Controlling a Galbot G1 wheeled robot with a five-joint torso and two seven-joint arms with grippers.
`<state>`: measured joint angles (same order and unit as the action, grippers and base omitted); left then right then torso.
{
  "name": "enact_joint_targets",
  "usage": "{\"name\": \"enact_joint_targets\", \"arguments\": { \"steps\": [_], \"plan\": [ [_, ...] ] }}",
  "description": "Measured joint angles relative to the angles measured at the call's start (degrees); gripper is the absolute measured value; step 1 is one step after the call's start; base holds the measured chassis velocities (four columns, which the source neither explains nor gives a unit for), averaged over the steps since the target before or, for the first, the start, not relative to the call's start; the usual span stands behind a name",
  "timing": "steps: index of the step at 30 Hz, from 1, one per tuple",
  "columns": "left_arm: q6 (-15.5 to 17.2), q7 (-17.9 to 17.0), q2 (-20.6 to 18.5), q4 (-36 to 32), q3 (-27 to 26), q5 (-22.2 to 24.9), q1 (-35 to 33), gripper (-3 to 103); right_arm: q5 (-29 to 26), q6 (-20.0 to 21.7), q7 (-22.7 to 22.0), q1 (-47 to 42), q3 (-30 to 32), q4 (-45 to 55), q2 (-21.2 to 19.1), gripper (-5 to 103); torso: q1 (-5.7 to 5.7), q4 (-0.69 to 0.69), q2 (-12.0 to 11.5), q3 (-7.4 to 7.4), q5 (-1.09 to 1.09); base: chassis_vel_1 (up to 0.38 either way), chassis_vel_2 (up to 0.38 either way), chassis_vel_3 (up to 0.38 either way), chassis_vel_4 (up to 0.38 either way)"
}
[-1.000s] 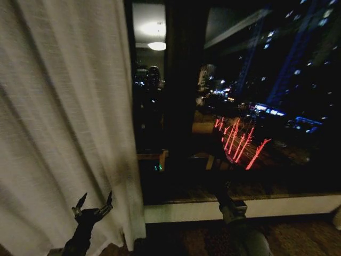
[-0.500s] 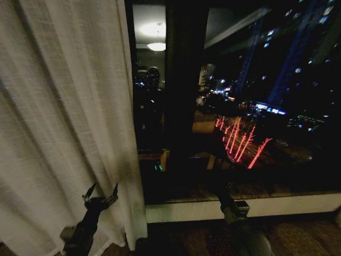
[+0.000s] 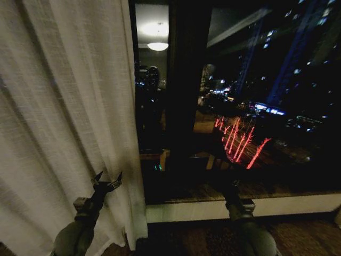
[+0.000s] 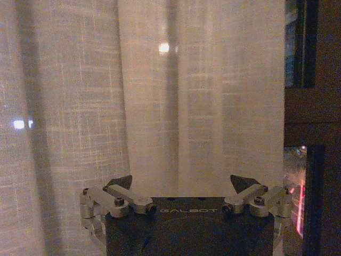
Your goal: Open the curtains by pulling them apart, changing their state from closed to fully open.
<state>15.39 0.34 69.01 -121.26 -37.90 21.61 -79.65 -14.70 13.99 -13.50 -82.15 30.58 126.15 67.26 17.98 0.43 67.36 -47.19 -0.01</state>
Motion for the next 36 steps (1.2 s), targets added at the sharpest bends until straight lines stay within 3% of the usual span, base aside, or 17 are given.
{"name": "enact_joint_targets", "arguments": {
  "steps": [9,21,25,27,31,32,36],
  "plan": [
    [2.58,-0.31,-2.59,5.34,4.42,0.95,7.84,100,-0.16,-0.04,0.08,2.93,-1.69,-3.33,-0.05,100,0.0,0.02,0.0,0.0,-0.01,0.0,0.0,0.0,0.0],
    [3.37,-0.73,-3.41,10.02,11.45,1.02,15.44,103,-0.2,-0.18,0.08,3.49,-1.26,-4.19,0.12,100,0.0,0.02,0.0,0.0,-0.01,0.0,0.0,0.0,0.0],
    [3.36,-1.44,-2.88,11.23,13.6,0.95,17.9,85,-0.15,-0.41,-0.21,3.39,-0.69,-4.32,0.36,100,0.01,0.01,-0.01,0.0,0.0,0.0,0.0,0.0,0.0],
    [3.36,-1.53,-2.8,11.43,13.83,0.95,18.19,85,-0.14,-0.42,-0.27,3.38,-0.65,-4.33,0.38,100,0.01,0.01,0.0,0.0,-0.01,0.0,0.0,0.0,0.0],
    [3.36,-1.61,-2.37,12.35,14.82,0.86,19.04,63,-0.17,-0.44,-0.36,3.57,-0.65,-4.47,0.42,100,0.0,0.01,-0.01,0.0,-0.01,0.0,0.0,0.0,0.0],
    [3.36,-1.61,-2.37,12.35,14.82,0.86,19.04,63,-0.17,-0.44,-0.36,3.57,-0.65,-4.47,0.42,100,0.0,0.01,-0.01,0.0,-0.01,0.0,0.0,0.0,0.0],
    [3.38,-1.96,-2.01,12.37,14.94,0.78,19.0,46,-1.44,-0.24,-0.27,3.98,-1.07,-4.54,0.47,100,0.01,0.01,0.0,0.0,0.0,0.0,0.0,0.0,0.0]
  ]
}}
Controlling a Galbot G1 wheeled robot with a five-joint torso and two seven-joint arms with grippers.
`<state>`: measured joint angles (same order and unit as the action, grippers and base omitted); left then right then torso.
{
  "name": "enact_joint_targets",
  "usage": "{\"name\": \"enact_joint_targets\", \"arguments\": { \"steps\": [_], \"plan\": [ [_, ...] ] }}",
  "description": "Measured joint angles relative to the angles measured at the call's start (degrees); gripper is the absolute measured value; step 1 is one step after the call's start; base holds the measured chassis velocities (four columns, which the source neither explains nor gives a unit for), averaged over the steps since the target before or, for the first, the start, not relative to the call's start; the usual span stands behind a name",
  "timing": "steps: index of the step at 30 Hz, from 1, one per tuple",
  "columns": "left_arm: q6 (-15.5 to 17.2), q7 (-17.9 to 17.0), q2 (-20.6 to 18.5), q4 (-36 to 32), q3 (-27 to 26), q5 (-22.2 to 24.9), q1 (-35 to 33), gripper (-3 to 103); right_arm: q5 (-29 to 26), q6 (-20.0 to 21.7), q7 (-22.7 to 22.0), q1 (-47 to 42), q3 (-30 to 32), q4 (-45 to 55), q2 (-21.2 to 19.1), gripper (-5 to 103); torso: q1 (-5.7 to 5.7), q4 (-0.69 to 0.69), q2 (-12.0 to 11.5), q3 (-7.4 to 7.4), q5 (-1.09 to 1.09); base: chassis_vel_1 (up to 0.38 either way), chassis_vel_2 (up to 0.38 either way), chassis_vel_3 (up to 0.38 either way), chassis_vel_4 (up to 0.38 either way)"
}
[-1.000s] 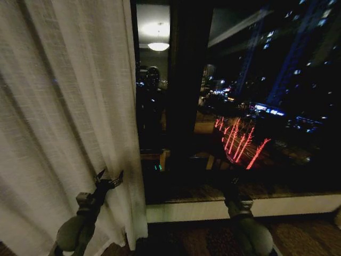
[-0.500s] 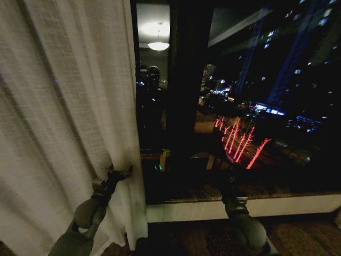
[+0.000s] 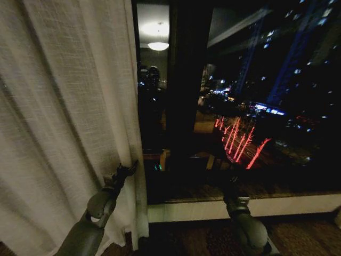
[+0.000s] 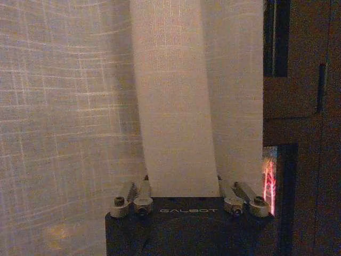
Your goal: Open the curtains by pulling them apart, changing their state from closed to fully open.
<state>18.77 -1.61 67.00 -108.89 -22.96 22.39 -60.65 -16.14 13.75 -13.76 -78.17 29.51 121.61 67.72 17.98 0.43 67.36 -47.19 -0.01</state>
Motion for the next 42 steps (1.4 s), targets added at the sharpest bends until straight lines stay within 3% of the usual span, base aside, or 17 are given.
{"name": "enact_joint_targets", "arguments": {
  "steps": [1,7,10,13,18,28,42],
  "plan": [
    [0.0,0.0,0.0,0.0,0.0,0.0,0.0,46,0.0,0.0,0.0,0.0,0.0,0.0,0.0,100,0.0,0.0,0.0,0.0,0.0,0.0,0.0,0.0,0.0],
    [0.18,-1.26,-0.03,-0.63,-0.3,-0.1,-0.24,19,-2.54,2.38,0.85,0.48,-0.69,0.83,-0.09,100,0.0,0.0,0.0,0.0,0.0,0.0,0.0,0.0,0.0],
    [0.28,-1.38,-0.13,-0.88,-0.43,-0.11,-0.39,14,-2.54,2.51,0.88,0.66,-0.83,0.83,-0.11,100,0.0,0.0,0.0,0.0,0.0,0.0,0.0,0.0,0.0],
    [0.37,-1.41,-0.09,-1.48,-1.05,-0.25,-1.26,2,-1.05,2.76,1.17,0.8,-0.95,0.82,-0.26,100,0.0,0.0,0.0,0.0,0.0,0.0,0.0,0.0,0.0],
    [0.51,-1.42,0.05,-2.56,-2.09,-0.39,-2.58,0,1.79,2.76,1.93,0.45,-1.26,0.85,-0.32,100,0.0,0.01,0.0,0.0,0.0,0.0,0.0,0.0,0.0],
    [0.69,-1.4,-0.37,-5.72,-5.97,-0.39,-7.19,0,2.32,2.77,1.83,0.24,-2.42,1.26,0.25,100,0.0,0.0,0.0,0.0,0.0,0.046,0.046,-0.051,-0.056],
    [0.47,-1.03,-0.43,-8.78,-8.42,-0.36,-11.16,0,2.36,2.76,1.69,-0.44,-2.53,2.59,0.55,100,-0.01,0.01,0.0,0.01,0.0,0.242,0.253,-0.247,-0.243]
  ]
}}
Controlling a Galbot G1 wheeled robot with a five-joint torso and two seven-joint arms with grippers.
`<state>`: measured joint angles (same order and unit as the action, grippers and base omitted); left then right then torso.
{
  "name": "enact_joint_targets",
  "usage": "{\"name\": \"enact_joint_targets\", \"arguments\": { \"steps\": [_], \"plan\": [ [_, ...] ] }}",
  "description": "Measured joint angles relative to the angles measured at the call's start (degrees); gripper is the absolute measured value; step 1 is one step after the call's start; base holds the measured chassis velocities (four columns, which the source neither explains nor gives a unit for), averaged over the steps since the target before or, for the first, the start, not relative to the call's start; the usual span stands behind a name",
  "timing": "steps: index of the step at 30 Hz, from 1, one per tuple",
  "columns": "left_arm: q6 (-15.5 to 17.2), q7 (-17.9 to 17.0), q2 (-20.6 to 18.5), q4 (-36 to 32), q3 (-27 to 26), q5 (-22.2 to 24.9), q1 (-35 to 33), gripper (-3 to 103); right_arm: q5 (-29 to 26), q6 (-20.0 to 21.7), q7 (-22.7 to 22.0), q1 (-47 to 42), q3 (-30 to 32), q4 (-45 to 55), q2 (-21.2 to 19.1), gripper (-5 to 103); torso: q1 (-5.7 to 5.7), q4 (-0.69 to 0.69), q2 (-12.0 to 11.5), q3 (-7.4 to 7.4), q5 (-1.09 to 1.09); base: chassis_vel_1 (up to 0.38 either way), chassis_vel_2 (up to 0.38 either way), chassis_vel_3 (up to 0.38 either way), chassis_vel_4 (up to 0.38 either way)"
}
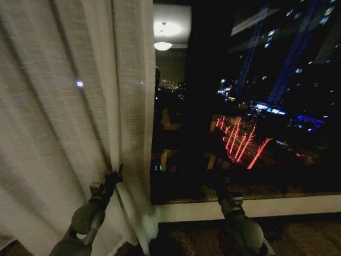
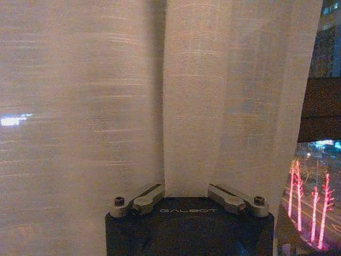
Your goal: Open the curtains by pulling them apart, changing their state from closed to fully open.
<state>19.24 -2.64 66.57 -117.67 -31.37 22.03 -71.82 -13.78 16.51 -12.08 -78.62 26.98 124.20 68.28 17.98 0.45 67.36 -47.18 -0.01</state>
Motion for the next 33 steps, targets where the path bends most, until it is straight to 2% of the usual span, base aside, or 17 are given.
{"name": "enact_joint_targets", "arguments": {
  "steps": [11,33],
  "plan": [
    [-0.49,0.26,-0.01,-3.74,-3.93,0.17,-4.5,0,-0.12,-0.08,-0.21,-0.08,-1.97,1.08,0.34,100,0.0,-0.01,0.01,0.01,0.01,0.342,0.348,-0.347,-0.346],
    [-1.14,-0.01,1.97,-8.24,-5.99,-0.12,-8.68,0,-0.12,-0.19,-0.2,-1.09,-2.87,2.39,0.55,100,0.0,0.0,0.01,0.0,0.01,0.35,0.357,-0.359,-0.351]
  ]
}}
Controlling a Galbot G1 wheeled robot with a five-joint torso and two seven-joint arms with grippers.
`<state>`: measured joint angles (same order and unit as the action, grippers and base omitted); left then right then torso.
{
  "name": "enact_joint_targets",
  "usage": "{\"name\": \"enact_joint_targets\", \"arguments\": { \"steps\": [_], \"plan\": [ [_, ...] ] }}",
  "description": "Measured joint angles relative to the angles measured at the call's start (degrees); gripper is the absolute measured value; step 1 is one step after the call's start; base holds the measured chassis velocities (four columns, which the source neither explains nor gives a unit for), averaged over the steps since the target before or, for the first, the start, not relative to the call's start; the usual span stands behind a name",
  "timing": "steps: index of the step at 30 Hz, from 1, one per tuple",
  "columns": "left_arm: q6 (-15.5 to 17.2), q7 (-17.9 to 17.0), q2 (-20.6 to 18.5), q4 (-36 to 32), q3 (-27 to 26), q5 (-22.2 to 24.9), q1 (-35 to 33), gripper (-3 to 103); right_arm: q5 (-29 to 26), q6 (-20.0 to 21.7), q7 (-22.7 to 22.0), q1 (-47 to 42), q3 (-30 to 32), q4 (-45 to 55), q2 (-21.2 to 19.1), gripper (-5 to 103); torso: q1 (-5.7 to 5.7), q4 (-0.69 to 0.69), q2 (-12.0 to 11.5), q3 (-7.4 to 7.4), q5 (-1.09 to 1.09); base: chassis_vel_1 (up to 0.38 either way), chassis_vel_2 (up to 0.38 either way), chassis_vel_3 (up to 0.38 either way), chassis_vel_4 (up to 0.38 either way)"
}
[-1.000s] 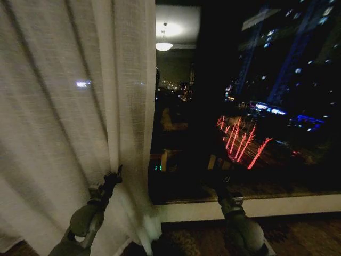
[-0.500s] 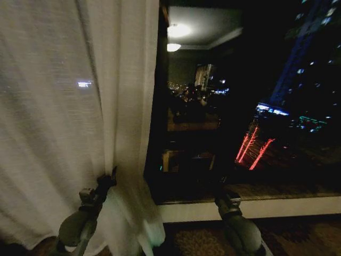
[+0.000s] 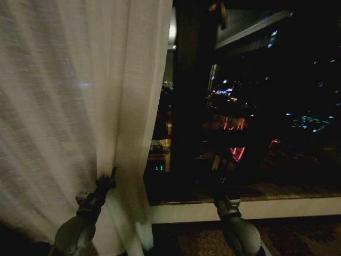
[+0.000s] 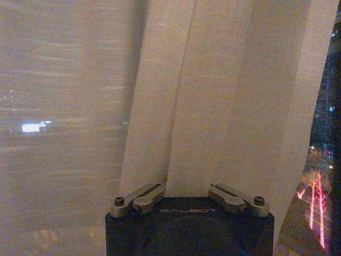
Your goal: Open the curtains by pulling them apart, changing their state from closed to fully open.
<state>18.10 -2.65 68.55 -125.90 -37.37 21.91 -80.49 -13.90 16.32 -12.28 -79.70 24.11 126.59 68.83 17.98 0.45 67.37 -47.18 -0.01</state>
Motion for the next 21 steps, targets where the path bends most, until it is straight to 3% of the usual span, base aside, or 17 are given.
{"name": "enact_joint_targets", "arguments": {
  "steps": [15,21],
  "plan": [
    [-0.34,-0.02,0.72,-1.76,-0.12,-0.37,-1.17,0,0.09,-1.41,0.51,-1.43,-0.18,1.33,0.35,100,0.0,-0.02,0.0,0.0,0.0,0.333,0.35,-0.344,-0.337],
    [-0.39,-0.14,0.88,-2.61,-0.3,-1.01,-2.26,0,0.03,-1.68,0.48,-1.48,-0.6,1.33,0.48,100,0.0,-0.02,0.0,0.0,0.01,0.129,0.108,-0.121,-0.145]
  ]
}}
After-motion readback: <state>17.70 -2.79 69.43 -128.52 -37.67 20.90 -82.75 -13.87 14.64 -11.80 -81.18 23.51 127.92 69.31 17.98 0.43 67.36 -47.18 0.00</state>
